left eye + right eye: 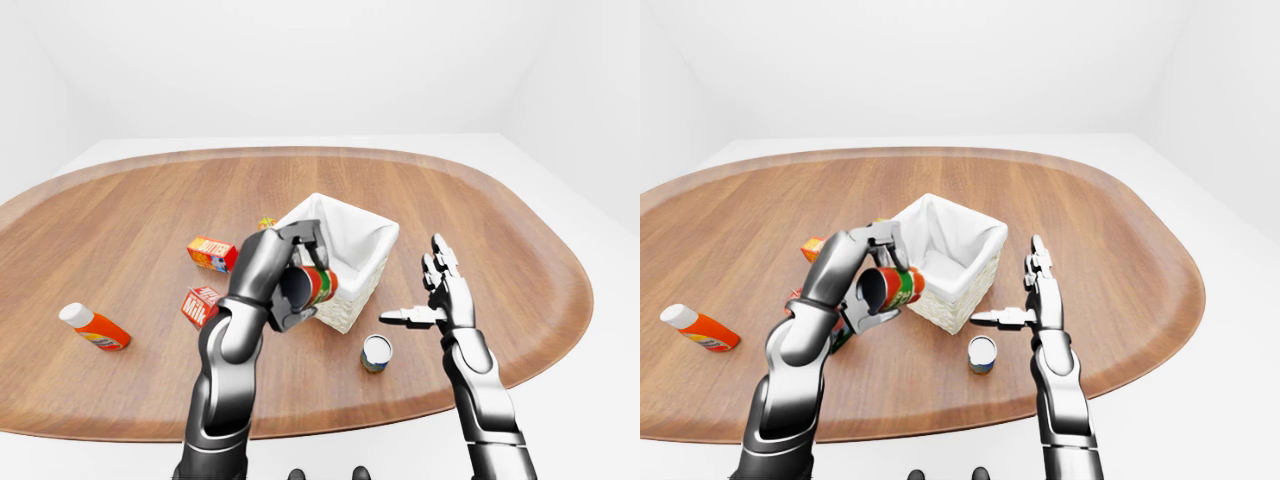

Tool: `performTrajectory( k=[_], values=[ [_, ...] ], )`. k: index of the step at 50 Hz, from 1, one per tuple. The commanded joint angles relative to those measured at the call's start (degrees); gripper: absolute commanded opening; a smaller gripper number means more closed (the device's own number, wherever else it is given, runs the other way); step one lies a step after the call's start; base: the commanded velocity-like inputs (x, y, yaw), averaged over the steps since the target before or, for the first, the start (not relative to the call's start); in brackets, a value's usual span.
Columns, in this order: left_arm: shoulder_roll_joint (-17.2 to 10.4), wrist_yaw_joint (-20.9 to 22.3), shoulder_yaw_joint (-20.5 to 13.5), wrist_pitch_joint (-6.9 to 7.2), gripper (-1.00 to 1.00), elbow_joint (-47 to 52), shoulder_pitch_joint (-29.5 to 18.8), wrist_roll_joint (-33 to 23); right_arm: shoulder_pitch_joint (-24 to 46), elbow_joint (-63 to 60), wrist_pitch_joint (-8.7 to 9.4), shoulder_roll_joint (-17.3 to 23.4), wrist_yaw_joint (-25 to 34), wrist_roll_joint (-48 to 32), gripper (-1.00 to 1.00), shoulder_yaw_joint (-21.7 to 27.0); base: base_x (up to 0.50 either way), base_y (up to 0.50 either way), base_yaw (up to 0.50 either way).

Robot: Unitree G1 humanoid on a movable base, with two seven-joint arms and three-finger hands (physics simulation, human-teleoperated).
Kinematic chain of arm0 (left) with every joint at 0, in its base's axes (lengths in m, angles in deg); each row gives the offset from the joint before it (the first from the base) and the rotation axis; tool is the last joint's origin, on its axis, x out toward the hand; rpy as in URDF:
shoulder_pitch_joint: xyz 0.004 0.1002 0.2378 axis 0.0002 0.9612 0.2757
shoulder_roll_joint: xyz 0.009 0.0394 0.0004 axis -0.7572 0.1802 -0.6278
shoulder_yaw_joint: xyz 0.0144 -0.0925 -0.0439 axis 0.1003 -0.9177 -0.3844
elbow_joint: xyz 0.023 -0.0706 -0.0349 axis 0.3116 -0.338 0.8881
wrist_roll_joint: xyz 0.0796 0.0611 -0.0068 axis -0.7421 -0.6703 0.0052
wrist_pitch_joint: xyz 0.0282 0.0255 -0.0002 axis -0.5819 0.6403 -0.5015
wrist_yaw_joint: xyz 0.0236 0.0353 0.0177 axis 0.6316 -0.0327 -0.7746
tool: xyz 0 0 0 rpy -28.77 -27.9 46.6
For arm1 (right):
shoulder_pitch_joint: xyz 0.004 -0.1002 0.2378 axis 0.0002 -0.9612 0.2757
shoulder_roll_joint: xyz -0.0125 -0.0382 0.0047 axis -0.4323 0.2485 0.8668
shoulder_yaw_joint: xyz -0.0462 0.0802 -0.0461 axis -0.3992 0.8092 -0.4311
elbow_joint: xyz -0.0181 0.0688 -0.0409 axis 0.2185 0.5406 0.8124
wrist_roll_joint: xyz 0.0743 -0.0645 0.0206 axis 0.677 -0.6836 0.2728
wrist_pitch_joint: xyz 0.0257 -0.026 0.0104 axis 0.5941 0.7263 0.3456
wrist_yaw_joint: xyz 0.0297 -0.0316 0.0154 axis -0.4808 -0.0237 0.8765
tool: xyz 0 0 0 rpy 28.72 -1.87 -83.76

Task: Pick up the tomato sauce, and put it in the basket.

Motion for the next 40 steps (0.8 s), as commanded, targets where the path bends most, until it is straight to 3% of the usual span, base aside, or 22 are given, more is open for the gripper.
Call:
performTrajectory(
  k=[1, 10, 20, 22, 24, 29, 40],
  values=[
    [0.7, 0.25, -0.68, 0.0, -1.0, 1.07, -9.06, 3.51, 0.19, -0.19, 0.27, 0.2, -0.04, 0.25, 1.0, 0.31, 0.0, 0.0, 0.0],
    [-1.23, -5.81, -2.44, 0.0, -1.0, -20.56, -21.25, 4.4, 0.49, 0.26, 0.24, 0.31, -0.08, 0.49, 1.0, 0.53, 0.0, 0.0, 0.0],
    [-4.45, -19.74, -4.93, 0.0, -1.0, -67.42, -44.49, 7.8, 0.54, 0.65, 0.0, 0.31, -0.07, 0.64, 1.0, 0.52, 0.0, 0.0, 0.0],
    [-4.8, -23.55, -5.09, -4.29, -1.0, -80.59, -50.41, 8.26, 0.65, 0.69, 0.07, 0.34, -0.07, 0.76, 1.0, 0.59, 0.0, 0.0, 0.0],
    [-5.05, -26.79, -5.31, -7.34, -1.0, -89.83, -54.5, 8.36, 0.68, 0.67, 0.14, 0.35, -0.07, 0.84, 1.0, 0.62, 0.0, 0.0, 0.0],
    [-4.99, -29.39, -5.54, -8.53, -1.0, -96.58, -57.25, 8.01, 0.71, 0.97, -0.09, 0.36, 0.03, 0.94, 1.0, 0.61, 0.0, 0.0, 0.0],
    [-4.1, -31.82, -6.37, -8.41, -1.0, -99.57, -57.31, 6.17, 0.55, 0.48, 0.22, 0.36, 0.11, 1.11, 1.0, 0.59, 0.0, 0.0, 0.0]
  ],
)
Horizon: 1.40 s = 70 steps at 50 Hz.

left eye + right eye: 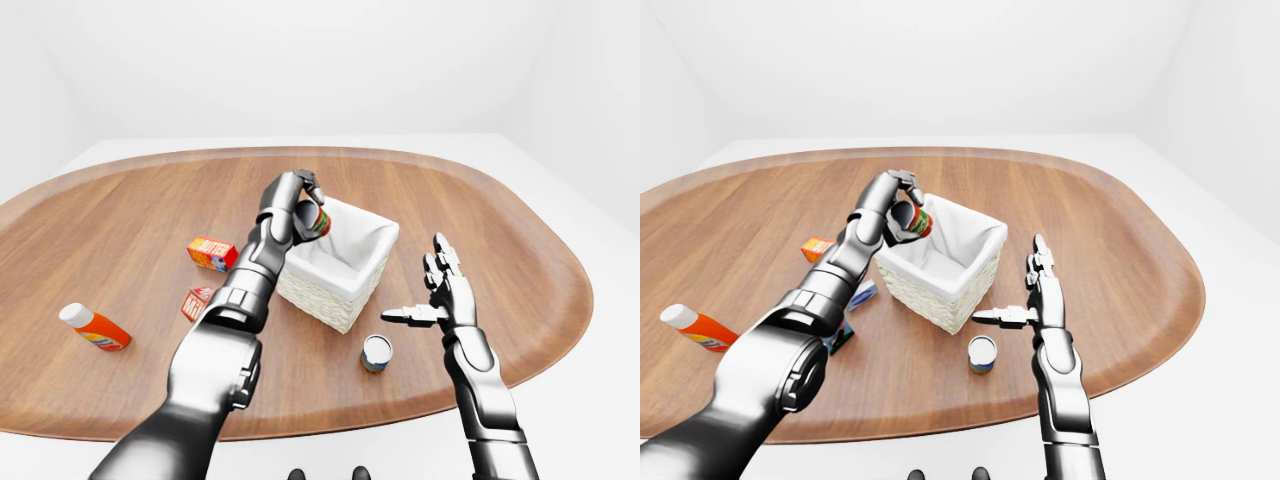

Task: Pick up the tomato sauce, and put it in the basket.

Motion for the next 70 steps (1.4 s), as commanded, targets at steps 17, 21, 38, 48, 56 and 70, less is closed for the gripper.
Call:
performTrajectory(
  k=[17, 21, 38, 48, 56, 70],
  values=[
    [1.31, -7.09, -2.71, -3.12, -1.0, -14.47, -4.52, -1.91, -0.06, -0.21, 0.1, -0.01, 0.23, 0.41, 1.0, 0.04, 0.0, 0.0, 0.0],
    [1.4, -7.37, -2.83, -3.26, -1.0, -14.51, -4.34, -1.74, -0.04, -0.15, 0.04, 0.01, 0.28, 0.41, 1.0, 0.03, 0.0, 0.0, 0.0],
    [1.78, -7.86, -2.99, -3.26, 1.0, -14.61, -4.38, -1.26, -0.28, -1.38, 0.14, 0.07, 0.5, 0.63, 1.0, 0.17, 0.0, 0.0, 0.0],
    [1.82, -8.02, -2.95, -3.26, 1.0, -14.62, -4.27, -1.25, -0.48, -1.33, 0.14, -0.01, 0.57, 0.52, 1.0, 0.06, 0.0, 0.0, 0.0],
    [1.86, -8.06, -2.95, -3.26, 1.0, -14.65, -3.93, -1.38, -0.54, -1.39, 0.14, -0.1, 0.61, 0.47, 1.0, -0.04, 0.0, 0.0, 0.0],
    [1.56, -8.11, -4.15, -3.26, 1.0, -13.78, -4.02, 2.37, -0.46, -1.51, 0.14, -0.09, 0.31, 0.24, 1.0, 0.06, 0.0, 0.0, 0.0]
  ],
)
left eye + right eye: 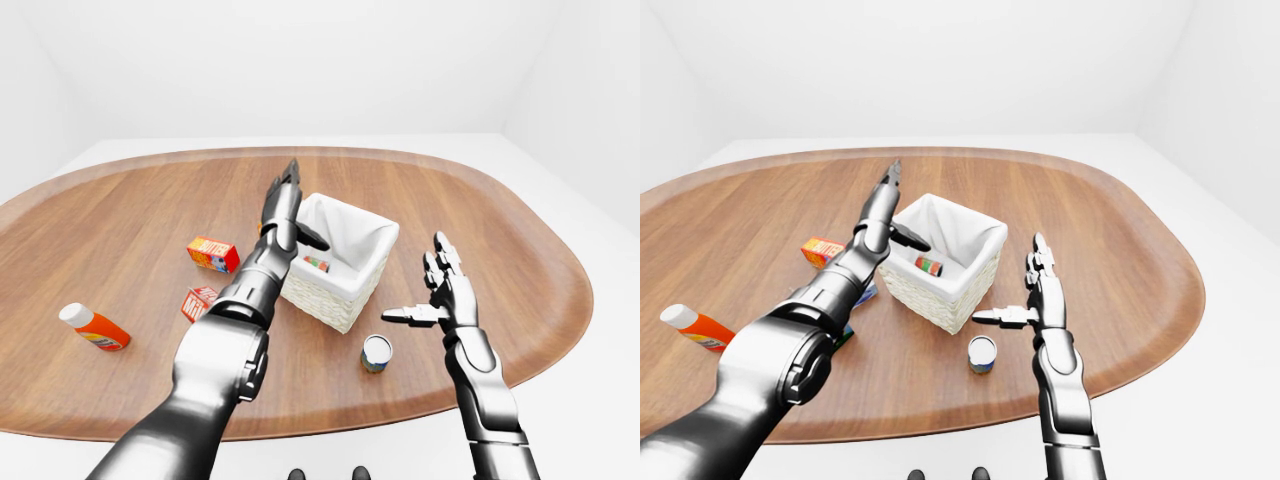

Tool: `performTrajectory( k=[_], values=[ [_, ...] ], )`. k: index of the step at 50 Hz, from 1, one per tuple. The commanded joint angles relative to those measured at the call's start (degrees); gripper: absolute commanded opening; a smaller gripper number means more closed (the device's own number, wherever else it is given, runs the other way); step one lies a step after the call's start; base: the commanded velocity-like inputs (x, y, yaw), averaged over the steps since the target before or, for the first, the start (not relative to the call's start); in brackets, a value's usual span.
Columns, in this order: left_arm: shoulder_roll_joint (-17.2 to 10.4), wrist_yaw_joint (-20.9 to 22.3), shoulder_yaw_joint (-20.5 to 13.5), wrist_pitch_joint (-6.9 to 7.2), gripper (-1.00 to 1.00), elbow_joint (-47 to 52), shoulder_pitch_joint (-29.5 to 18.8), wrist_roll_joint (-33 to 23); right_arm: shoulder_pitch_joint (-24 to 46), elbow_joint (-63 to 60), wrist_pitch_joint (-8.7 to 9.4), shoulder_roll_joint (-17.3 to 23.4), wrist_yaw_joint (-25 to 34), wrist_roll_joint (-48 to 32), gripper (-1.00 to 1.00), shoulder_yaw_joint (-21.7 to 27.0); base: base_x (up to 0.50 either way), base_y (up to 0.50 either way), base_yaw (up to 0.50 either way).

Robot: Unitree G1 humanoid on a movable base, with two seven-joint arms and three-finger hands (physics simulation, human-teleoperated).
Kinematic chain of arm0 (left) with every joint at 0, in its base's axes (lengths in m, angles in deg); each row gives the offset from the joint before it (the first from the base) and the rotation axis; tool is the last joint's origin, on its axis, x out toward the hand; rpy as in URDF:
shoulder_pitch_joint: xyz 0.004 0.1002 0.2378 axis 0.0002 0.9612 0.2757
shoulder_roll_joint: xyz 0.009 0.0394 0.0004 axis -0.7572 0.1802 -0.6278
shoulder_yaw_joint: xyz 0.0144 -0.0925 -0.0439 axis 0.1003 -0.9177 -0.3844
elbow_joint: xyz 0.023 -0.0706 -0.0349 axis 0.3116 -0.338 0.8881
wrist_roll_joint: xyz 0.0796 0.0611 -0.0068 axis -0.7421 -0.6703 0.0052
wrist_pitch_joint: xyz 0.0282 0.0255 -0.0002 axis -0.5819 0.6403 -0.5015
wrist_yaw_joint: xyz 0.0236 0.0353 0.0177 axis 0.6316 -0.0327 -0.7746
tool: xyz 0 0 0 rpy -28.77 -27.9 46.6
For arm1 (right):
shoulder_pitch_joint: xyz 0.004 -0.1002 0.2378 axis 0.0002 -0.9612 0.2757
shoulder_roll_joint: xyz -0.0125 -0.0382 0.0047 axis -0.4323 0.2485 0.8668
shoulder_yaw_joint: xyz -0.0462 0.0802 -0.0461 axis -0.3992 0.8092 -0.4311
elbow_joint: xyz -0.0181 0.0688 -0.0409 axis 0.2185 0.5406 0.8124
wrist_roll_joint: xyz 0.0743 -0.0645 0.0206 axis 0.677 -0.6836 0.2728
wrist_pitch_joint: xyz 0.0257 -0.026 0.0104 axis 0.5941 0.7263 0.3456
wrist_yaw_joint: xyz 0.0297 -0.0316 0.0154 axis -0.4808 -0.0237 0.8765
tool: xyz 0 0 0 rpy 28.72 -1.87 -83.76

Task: Pick up the tomato sauce, and put it in the basket.

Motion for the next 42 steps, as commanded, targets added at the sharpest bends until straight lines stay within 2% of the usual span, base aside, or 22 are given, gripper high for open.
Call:
performTrajectory(
  k=[1, 6, 8, 10, 14, 15, 16, 17, 18, 19, 25, 30, 35, 37, 39, 42],
  values=[
    [-0.36, 0.36, -1.28, 0.0, 1.0, 1.13, -0.05, 4.14, 0.09, -0.12, 0.0, 0.03, -0.32, -0.15, 1.0, 0.19, 0.0, 0.0, 0.0],
    [-1.05, 1.61, -1.29, 0.0, 1.0, 2.69, -0.34, 8.24, 1.02, 1.6, -0.53, 0.33, -0.78, -0.18, 1.0, 0.75, 0.0, 0.0, 0.0],
    [-1.31, 2.03, -1.04, 0.0, 1.0, 3.5, -0.34, 9.82, 1.13, 1.26, -0.11, 0.46, -0.91, 0.03, 1.0, 0.88, 0.0, 0.0, 0.0],
    [-1.82, 3.16, -0.99, 0.0, 1.0, 6.61, -0.81, 12.12, 1.19, 1.4, -0.32, 0.48, -1.08, 0.02, 1.0, 0.9, 0.0, 0.0, 0.0],
    [-2.01, 6.17, 1.56, 0.0, 1.0, 17.28, 1.27, 13.02, 1.41, 2.08, -0.73, 0.65, -1.17, 0.11, 1.0, 1.03, 0.0, 0.0, 0.0],
    [-1.77, 7.9, 2.03, 1.37, 1.0, 25.27, 3.56, 13.24, 1.74, 2.42, -0.79, 0.79, -1.19, 0.26, 1.0, 1.25, 0.0, 0.0, 0.0],
    [-1.54, 9.28, 2.38, 4.2, 1.0, 31.29, 5.62, 13.38, 1.72, 2.13, -0.52, 0.86, -1.25, 0.33, 1.0, 1.3, 0.0, 0.0, 0.0],
    [-1.21, 10.81, 2.6, 7.78, 1.0, 38.05, 7.84, 13.56, 1.78, 2.16, -0.5, 0.92, -1.26, 0.42, 1.0, 1.39, 0.0, 0.0, 0.0],
    [-1.01, 11.74, 2.86, 10.0, 1.0, 43.05, 9.56, 13.47, 1.92, 2.45, -0.63, 0.96, -1.31, 0.44, 1.0, 1.44, 0.0, 0.0, 0.0],
    [-0.34, 13.93, 3.15, 10.0, 1.0, 53.36, 13.23, 13.51, 1.93, 2.23, -0.4, 1.03, -1.39, 0.53, 1.0, 1.54, 0.0, 0.0, 0.0],
    [1.9, 18.86, 5.0, 10.0, 1.0, 80.2, 24.84, 12.56, 1.92, 1.66, 0.0, 1.23, -1.48, 0.8, 1.0, 1.81, 0.0, 0.0, 0.0],
    [2.98, 21.28, 6.44, 10.0, 1.0, 92.15, 30.29, 10.43, 2.3, 1.7, 0.0, 1.44, -1.65, 1.01, 1.0, 2.13, 0.0, 0.0, 0.0],
    [4.67, 23.15, 8.93, 10.0, 1.0, 104.65, 39.11, 8.6, 2.32, 2.11, -0.08, 1.47, -1.72, 0.87, 1.0, 2.07, 0.0, 0.0, 0.0],
    [5.11, 23.58, 9.58, 10.0, 1.0, 107.21, 41.25, 8.03, 2.31, 1.88, 0.0, 1.45, -1.79, 0.85, 1.0, 2.05, 0.0, 0.0, 0.0],
    [5.52, 24.46, 10.69, 10.0, 1.0, 111.72, 45.06, 7.57, 2.46, 2.53, -0.58, 1.4, -1.86, 0.64, 1.0, 1.97, 0.0, 0.0, 0.0],
    [5.54, 25.9, 11.39, 10.0, 1.0, 116.15, 49.85, 9.27, 2.37, 2.6, -0.69, 1.34, -1.92, 0.48, 1.0, 1.77, 0.0, 0.0, 0.0]
  ],
)
